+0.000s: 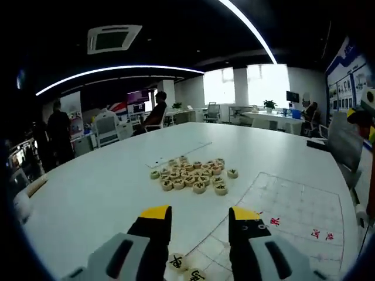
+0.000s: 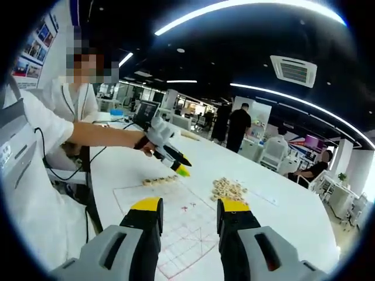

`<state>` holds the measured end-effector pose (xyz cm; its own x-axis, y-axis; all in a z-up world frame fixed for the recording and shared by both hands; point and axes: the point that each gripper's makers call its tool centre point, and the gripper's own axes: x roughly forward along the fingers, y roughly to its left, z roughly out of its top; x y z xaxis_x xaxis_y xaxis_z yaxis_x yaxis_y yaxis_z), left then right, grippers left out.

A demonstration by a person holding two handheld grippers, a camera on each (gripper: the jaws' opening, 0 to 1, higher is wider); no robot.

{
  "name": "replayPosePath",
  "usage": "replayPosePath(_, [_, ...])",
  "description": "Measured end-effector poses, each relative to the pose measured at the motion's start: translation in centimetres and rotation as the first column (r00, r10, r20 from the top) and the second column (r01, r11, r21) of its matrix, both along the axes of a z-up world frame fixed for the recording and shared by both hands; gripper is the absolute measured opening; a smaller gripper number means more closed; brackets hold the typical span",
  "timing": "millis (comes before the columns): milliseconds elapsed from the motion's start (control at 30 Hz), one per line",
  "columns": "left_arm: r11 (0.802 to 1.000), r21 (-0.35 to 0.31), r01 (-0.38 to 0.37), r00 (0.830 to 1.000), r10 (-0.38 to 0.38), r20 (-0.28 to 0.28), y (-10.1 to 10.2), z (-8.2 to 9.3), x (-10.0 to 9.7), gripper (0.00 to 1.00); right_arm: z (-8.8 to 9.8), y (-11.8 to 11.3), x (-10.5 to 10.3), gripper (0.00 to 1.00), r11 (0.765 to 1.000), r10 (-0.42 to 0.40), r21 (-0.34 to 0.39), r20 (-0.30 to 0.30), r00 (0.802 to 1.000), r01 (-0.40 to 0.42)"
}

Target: Pick up the chess pieces one by one and place each piece onto its starting position on the chessboard, setting the pieces on their correct points until all the chess pieces are arranged in the starting layout

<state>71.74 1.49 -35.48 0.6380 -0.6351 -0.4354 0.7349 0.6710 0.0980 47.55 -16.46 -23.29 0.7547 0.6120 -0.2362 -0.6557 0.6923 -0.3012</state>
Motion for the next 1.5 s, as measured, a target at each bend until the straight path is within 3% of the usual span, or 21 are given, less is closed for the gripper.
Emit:
replayPosePath(133, [0.999,-0.009,-0.034,0.998,0.034,-0.045,-0.2,-1.9,2.7,0.41,0.1,-0.2,0.0,0.38,1.000,-0.004,0.002,0.002,1.000,0.004])
replayPosePath(333, [0.998,0.015,-0.055,0.997,0.056,-0.054,-1.6,-4.1,5.2,0.36,0.0,-0.4,0.2,0.38,1.000,-0.011,0.005,0.001,1.000,0.011])
replayPosePath(433, [0.997,-0.016,-0.071,0.996,0.070,-0.047,-2.8,-3.8,6.5,0.28,-0.1,-0.3,0.2,0.38,1.000,-0.012,0.004,0.000,1.000,0.012])
replayPosePath(633, [0.997,0.008,-0.079,0.996,0.079,-0.029,-4.6,-3.1,8.5,0.26,-0.2,-0.1,0.1,0.38,1.000,-0.003,-0.002,-0.003,1.000,0.003])
replayPosePath(767, [0.997,0.003,-0.080,0.996,0.080,-0.032,-5.9,-3.2,9.0,0.25,-0.1,0.0,0.1,0.38,1.000,0.000,0.001,0.000,1.000,0.000])
replayPosePath(867, [0.996,0.030,-0.088,0.994,0.089,-0.058,-6.3,-4.3,9.4,0.25,0.0,0.1,-0.1,0.38,1.000,0.007,0.000,0.003,1.000,-0.007])
replayPosePath(967, [0.994,0.042,-0.101,0.992,0.104,-0.066,-6.2,-4.9,9.8,0.25,0.0,0.0,-0.2,0.38,1.000,0.007,0.000,0.006,1.000,-0.007])
replayPosePath(1267, [0.988,-0.011,-0.156,0.983,0.155,-0.098,-5.7,-5.1,11.6,0.26,0.2,-0.4,-0.1,0.38,1.000,0.001,0.005,0.011,1.000,-0.001])
replayPosePath(1367, [0.986,-0.018,-0.167,0.981,0.165,-0.099,-5.5,-5.1,11.7,0.19,0.1,-0.2,-0.1,0.38,1.000,0.003,0.004,0.008,1.000,-0.003])
replayPosePath(1500, [0.988,-0.011,-0.156,0.984,0.154,-0.094,-5.4,-5.0,11.3,0.19,0.0,-0.1,0.0,0.38,1.000,0.003,0.004,0.006,1.000,-0.003])
